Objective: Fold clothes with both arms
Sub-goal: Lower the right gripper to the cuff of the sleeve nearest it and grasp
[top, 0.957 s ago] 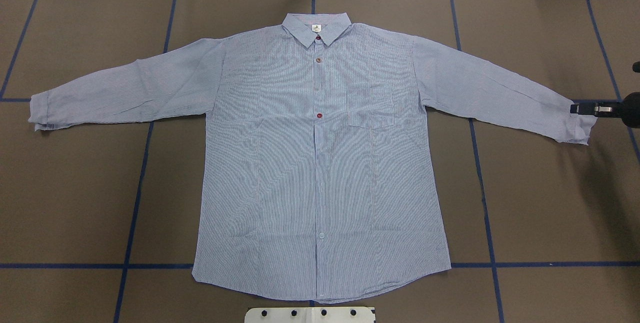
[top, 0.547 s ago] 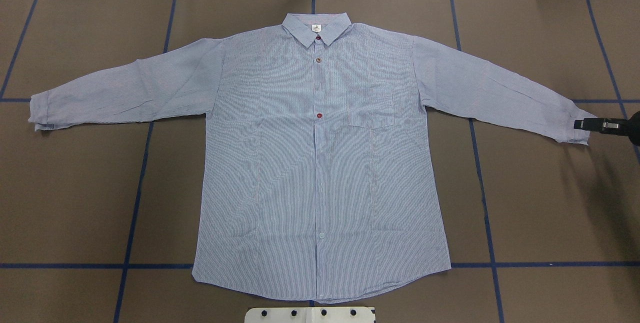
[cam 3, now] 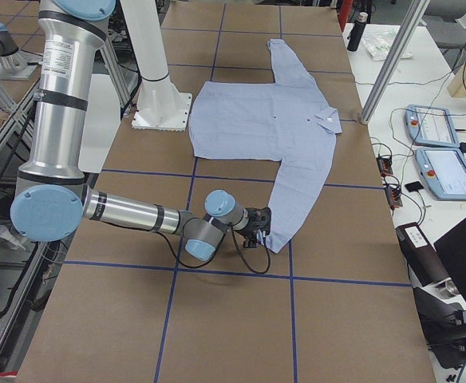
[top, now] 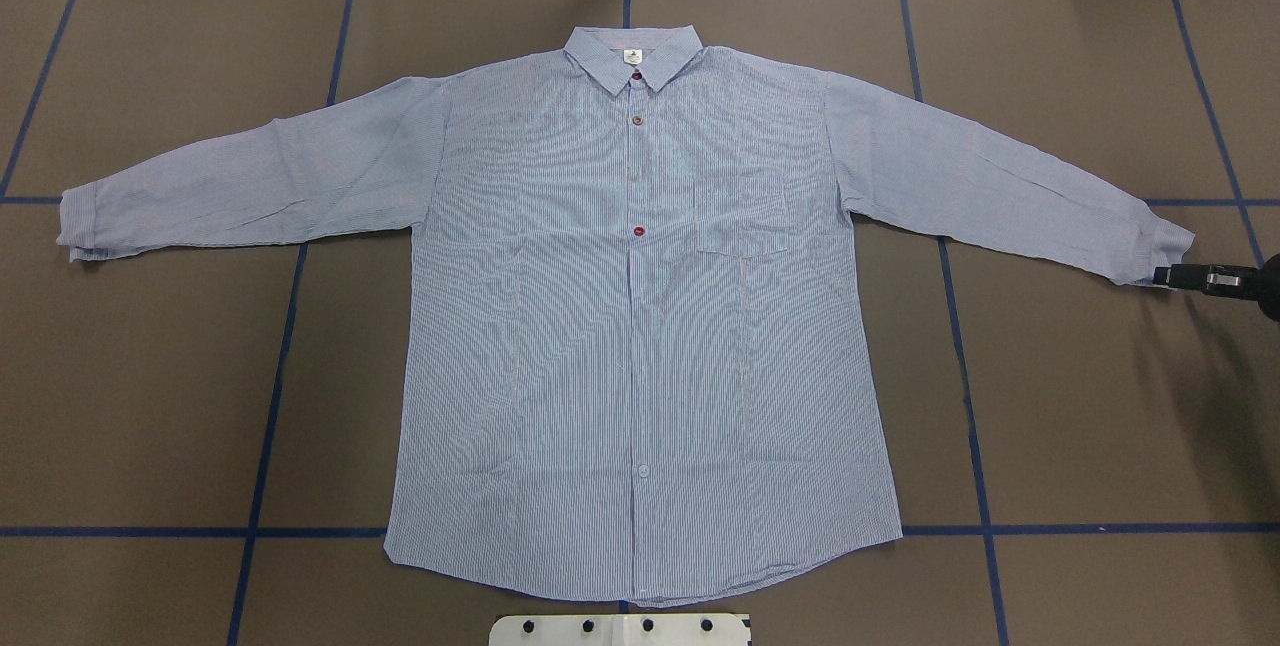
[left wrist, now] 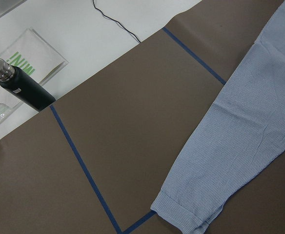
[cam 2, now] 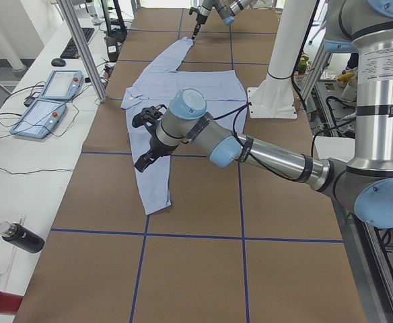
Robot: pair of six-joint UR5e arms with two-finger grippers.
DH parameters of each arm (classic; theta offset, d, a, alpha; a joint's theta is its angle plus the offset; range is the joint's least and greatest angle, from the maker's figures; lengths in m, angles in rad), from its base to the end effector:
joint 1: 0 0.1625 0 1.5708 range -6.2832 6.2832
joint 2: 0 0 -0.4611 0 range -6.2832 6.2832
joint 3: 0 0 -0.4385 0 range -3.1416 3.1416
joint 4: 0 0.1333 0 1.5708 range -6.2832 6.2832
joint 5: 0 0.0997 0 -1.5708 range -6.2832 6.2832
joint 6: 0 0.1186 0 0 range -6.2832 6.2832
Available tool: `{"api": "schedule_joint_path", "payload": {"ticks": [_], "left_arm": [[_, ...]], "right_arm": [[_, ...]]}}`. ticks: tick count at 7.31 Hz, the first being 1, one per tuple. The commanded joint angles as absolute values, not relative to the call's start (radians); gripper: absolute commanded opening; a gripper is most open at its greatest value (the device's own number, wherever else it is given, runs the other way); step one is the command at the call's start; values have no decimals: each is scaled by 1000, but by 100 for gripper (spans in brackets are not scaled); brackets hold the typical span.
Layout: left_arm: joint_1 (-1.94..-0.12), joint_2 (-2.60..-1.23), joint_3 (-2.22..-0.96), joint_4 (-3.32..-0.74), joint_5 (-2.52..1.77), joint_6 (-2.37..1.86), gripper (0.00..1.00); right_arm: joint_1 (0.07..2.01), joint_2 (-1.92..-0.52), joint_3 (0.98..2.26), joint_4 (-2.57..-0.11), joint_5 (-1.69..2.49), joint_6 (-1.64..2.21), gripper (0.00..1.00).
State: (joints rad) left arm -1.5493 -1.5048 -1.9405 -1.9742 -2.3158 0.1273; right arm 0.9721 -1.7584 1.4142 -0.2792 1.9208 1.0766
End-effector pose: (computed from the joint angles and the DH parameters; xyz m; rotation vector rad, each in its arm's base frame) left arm -0.0417 -0.5215 0.4930 0.7133 0.6793 0.3998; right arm -0.1914 -0.4450 0.7476 0.3879 -0.9149 0.2724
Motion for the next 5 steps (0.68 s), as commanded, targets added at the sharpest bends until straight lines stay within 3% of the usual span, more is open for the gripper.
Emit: {"api": "schedule_joint_path", "payload": {"ticks": [1,3,5], "left_arm": [[-1549,-1505,-1940,-1974,-2316,127,100],[-1549,-1505,-1940,-1974,-2315,127,100],[-1549,-1505,-1940,-1974,-2316,127,100]], "right_arm": [[941,-1764,1414,-273,1876,1077,62],[927,-1759,1413,-273,1861,1077,58],[917,-1758,1413,-273,1841,1077,48]]}}
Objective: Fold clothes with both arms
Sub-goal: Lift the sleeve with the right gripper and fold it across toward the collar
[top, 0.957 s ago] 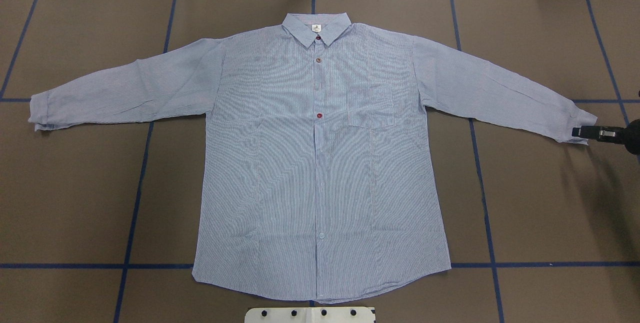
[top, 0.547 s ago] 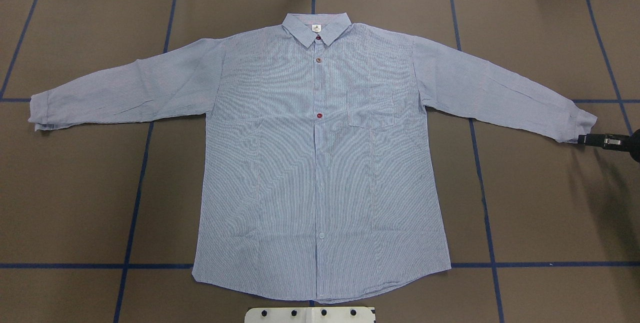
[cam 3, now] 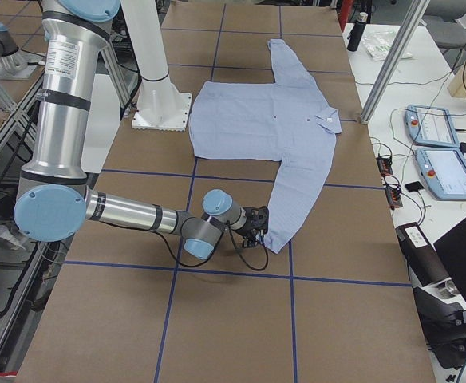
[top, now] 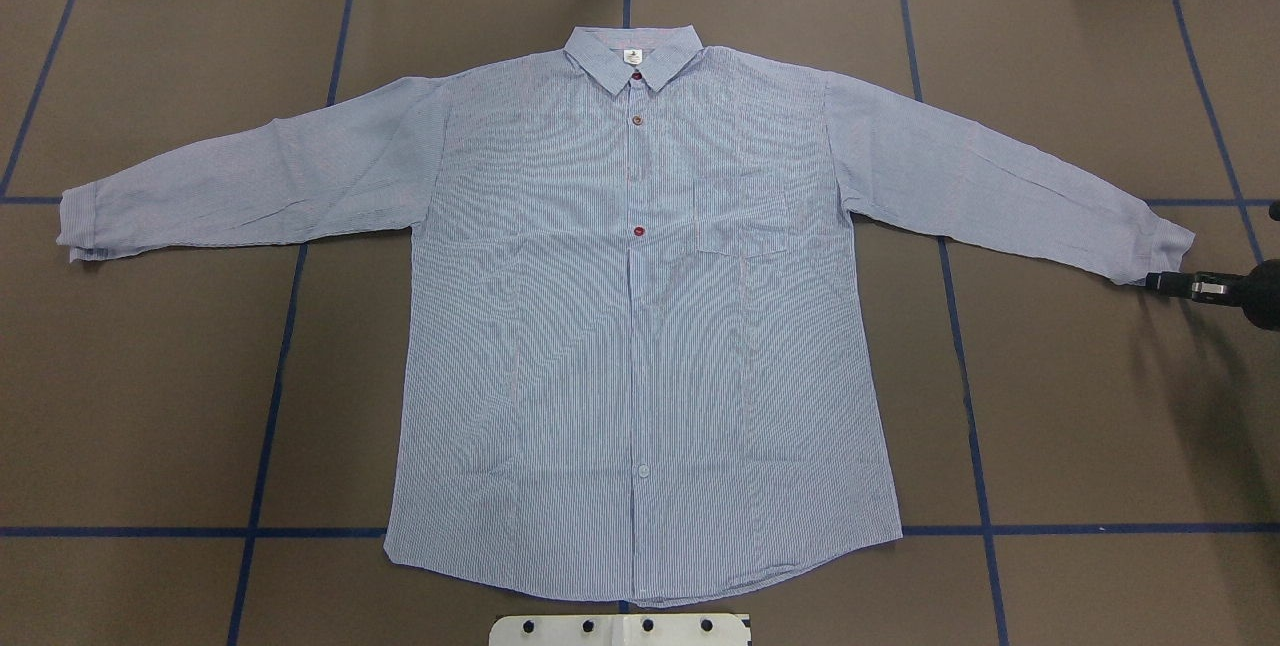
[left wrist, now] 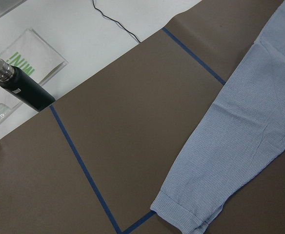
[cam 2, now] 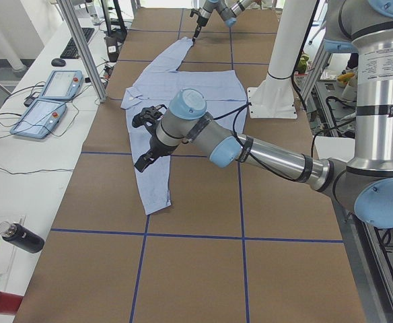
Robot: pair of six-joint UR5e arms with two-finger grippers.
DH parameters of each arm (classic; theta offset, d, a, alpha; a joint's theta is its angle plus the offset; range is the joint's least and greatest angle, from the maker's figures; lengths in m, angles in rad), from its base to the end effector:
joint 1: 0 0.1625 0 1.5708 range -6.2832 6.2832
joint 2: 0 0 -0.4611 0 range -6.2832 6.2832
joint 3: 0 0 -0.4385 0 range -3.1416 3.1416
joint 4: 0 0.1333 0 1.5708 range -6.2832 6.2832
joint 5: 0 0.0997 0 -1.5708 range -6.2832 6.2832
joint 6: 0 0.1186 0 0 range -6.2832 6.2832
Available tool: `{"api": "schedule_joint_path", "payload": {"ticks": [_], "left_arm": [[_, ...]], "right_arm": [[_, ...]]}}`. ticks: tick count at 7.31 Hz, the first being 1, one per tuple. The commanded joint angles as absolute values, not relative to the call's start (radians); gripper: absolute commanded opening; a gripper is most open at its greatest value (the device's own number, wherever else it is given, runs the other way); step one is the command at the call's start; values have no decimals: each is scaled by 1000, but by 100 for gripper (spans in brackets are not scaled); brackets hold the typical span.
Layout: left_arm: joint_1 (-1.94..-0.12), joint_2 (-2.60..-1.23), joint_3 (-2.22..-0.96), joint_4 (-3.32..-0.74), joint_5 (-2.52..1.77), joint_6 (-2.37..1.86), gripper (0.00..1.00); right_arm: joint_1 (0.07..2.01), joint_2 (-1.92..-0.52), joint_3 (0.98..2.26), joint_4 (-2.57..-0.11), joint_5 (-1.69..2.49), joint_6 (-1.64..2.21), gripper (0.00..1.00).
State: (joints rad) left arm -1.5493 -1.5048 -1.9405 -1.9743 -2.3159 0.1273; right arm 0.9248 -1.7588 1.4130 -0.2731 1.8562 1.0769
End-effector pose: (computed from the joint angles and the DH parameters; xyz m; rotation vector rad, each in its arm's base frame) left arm -0.0417 -0.5215 0.4929 0.7134 0.6794 0.3999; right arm -0.2073 -0.4409 0.7489 0.4167 -0.8908 0.2599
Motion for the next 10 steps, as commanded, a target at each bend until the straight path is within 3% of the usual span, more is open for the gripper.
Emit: {"api": "schedule_joint_path", "payload": {"ticks": [1,2,3,4,7,8,10], "left_arm": [[-1551,-1505,-1940,-1974,-2316,127,100],[-1551,-1505,-1940,-1974,-2316,127,100],[-1551,-1505,-1940,-1974,-2316,127,100],[-1551,-1505,-1940,-1974,-2316,127,100],[-1551,-1505,-1940,-1974,-2316,127,100],[-1551,-1505,-1940,-1974,-2316,127,100],[-1551,-1505,-1939,-1974,-2316,127,100]], "right_arm": [[907,-1758,1411,-273,1827,1075,41],[904,-1758,1411,-273,1822,1075,29],[904,-1758,1410,-273,1822,1075,5],[905,-1761,1410,-273,1822,1074,0],[911,-1769,1477,-288,1847,1068,0],[937,-1761,1565,-372,1885,1069,0],[948,-1690,1859,-789,1888,1074,0]]}}
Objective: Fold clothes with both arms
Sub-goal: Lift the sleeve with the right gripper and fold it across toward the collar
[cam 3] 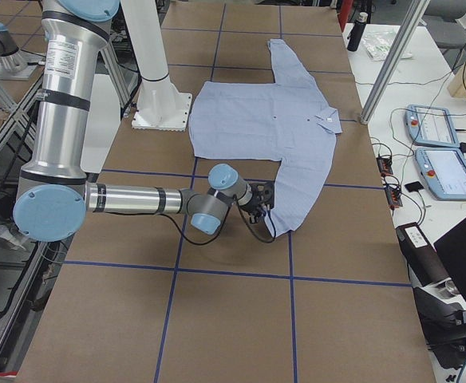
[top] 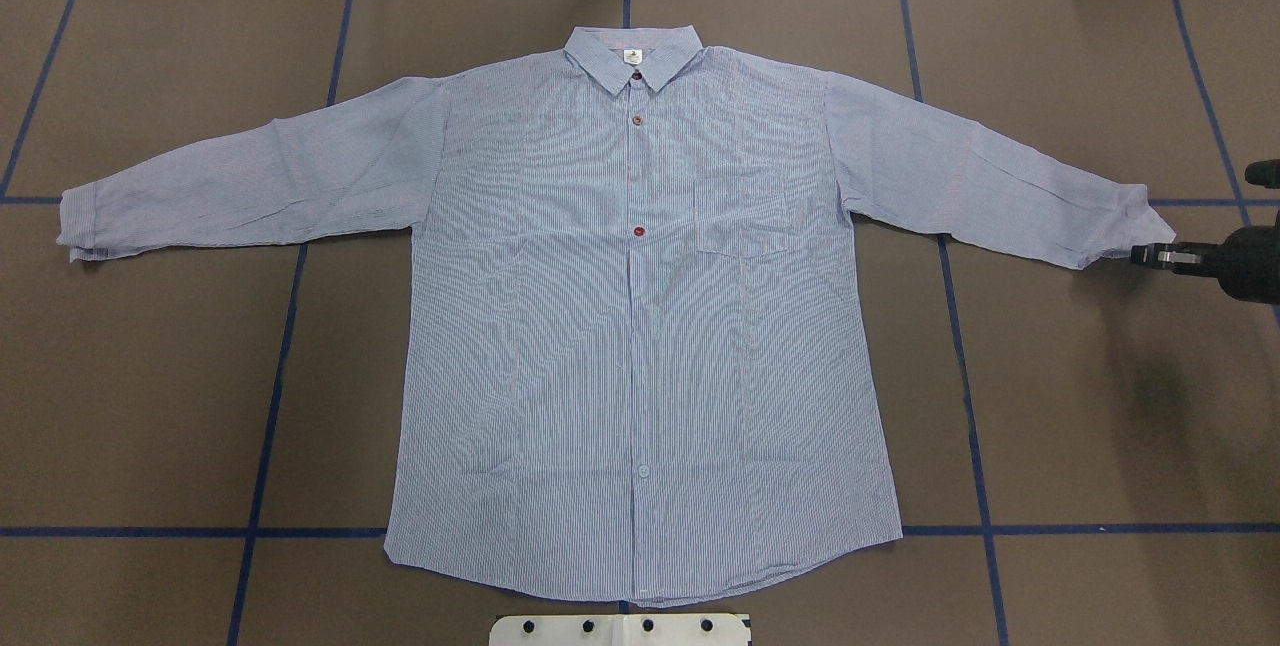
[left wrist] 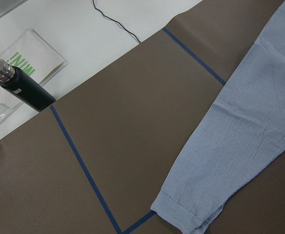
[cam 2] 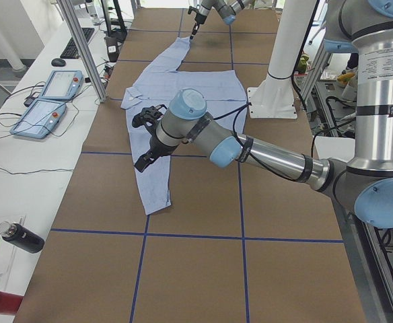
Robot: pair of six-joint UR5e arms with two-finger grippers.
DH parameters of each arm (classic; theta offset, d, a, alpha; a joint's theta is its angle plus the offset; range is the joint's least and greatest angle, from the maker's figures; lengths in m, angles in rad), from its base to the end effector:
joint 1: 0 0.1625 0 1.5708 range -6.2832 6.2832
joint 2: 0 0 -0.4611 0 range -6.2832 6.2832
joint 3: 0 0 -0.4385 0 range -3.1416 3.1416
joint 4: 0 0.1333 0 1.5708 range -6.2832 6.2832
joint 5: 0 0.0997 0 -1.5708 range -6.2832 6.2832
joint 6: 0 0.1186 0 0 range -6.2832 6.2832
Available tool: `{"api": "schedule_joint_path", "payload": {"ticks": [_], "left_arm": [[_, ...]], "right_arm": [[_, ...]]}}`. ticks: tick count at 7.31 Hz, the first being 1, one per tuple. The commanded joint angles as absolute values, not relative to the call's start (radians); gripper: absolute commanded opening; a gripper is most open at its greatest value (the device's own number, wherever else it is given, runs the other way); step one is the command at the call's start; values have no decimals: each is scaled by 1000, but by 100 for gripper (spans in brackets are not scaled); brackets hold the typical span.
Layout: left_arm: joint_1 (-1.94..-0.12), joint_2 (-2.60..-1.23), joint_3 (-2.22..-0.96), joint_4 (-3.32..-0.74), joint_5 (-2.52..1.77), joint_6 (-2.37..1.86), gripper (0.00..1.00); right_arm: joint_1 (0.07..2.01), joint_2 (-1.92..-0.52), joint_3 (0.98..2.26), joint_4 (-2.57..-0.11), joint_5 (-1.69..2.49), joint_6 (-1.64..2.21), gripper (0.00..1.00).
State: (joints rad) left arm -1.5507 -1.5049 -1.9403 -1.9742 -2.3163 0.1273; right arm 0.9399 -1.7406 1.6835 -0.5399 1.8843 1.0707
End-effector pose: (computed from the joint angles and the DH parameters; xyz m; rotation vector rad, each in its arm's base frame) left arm -0.0424 -0.5214 0.4930 0.7136 0.6793 0.3986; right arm -0.2223 -0.4682 0.6230 0.4207 -0.9176 0.2494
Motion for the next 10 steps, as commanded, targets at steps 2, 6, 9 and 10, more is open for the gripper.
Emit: {"api": "schedule_joint_path", "payload": {"ticks": [2,6,9,10], "left_arm": [[-1549,-1505,-1939,-1974,-2315,123,100],[-1549,-1506,-1925,-1974,-2315,118,100],[-1549,-1506,-1922,-1974,-2315,118,100],[-1549,-1505,-1921,-1974,-2315,117,100]], "right_arm": [[902,-1392,1904,-1140,1861,1100,0],[695,-696,1516,-1486,1590,1356,0],[661,-388,1185,-1486,1458,1382,0],[649,-312,1090,-1485,1439,1399,0]]}}
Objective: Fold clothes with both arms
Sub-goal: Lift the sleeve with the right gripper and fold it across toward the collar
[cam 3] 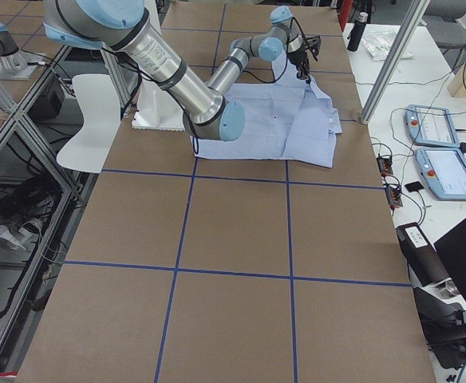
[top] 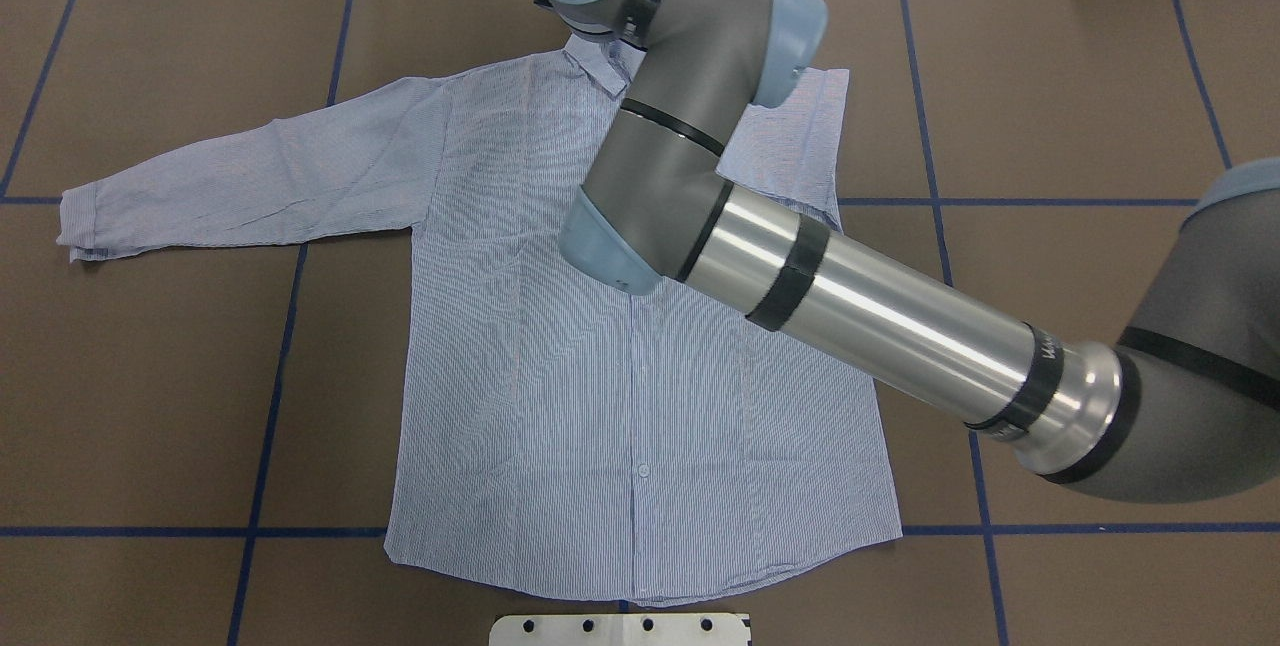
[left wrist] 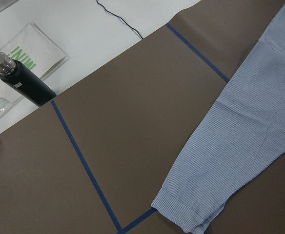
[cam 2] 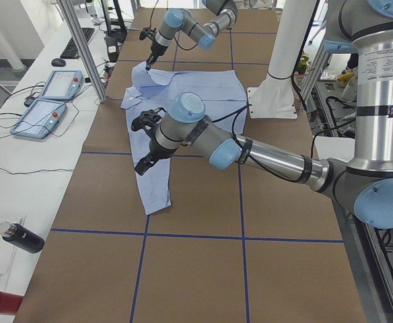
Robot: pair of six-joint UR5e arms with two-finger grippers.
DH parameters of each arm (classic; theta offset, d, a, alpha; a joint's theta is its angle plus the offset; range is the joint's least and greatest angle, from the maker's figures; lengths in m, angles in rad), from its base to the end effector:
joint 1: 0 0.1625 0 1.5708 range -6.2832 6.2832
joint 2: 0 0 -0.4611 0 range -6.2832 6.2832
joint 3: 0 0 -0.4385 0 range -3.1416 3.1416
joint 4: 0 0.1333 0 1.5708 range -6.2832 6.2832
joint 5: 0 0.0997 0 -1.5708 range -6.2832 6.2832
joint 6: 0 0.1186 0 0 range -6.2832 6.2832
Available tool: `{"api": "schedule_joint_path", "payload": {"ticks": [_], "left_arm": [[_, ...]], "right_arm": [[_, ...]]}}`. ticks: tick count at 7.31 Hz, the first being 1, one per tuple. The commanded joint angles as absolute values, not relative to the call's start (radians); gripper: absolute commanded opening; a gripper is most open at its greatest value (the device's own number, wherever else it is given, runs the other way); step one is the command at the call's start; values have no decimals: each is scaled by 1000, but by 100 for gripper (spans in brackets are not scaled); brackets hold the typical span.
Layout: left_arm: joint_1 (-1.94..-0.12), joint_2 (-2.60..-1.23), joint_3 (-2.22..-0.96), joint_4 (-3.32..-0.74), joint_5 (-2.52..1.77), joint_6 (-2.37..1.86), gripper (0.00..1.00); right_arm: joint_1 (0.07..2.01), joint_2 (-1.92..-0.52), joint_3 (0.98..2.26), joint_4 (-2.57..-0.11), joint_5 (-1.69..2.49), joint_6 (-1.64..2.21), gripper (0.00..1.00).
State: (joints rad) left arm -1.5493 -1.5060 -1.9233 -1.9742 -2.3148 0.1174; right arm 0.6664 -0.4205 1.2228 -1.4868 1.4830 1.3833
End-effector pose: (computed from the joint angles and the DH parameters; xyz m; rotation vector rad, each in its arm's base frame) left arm -0.0417 -0.5241 0.5019 0.6945 0.6838 0.3847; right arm -0.6031 -0.6571 0.0329 0.4461 -0.7805 0.4855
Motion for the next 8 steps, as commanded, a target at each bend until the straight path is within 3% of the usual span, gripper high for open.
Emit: {"api": "schedule_joint_path", "payload": {"ticks": [1,2,3,4,8], "left_arm": [[-1549,-1505,-1919,-1974,-2313,117,100],[-1549,-1505,-1916,-1974,-2313,117,100],[-1549,-1505,-1911,-1974,-2313,118,100],[-1549,-1505,-1908,-1974,-2315,118,100],[-1549,-1490,-1911,-1976,-2316,120,100]], "right_arm": [[623,-255,1018,-1483,1380,1407,0],[562,-238,958,-1482,1300,1407,0],[478,-250,927,-1480,1187,1405,11],[433,-245,876,-1482,1120,1393,99],[442,-203,876,-1485,1147,1327,100]]}}
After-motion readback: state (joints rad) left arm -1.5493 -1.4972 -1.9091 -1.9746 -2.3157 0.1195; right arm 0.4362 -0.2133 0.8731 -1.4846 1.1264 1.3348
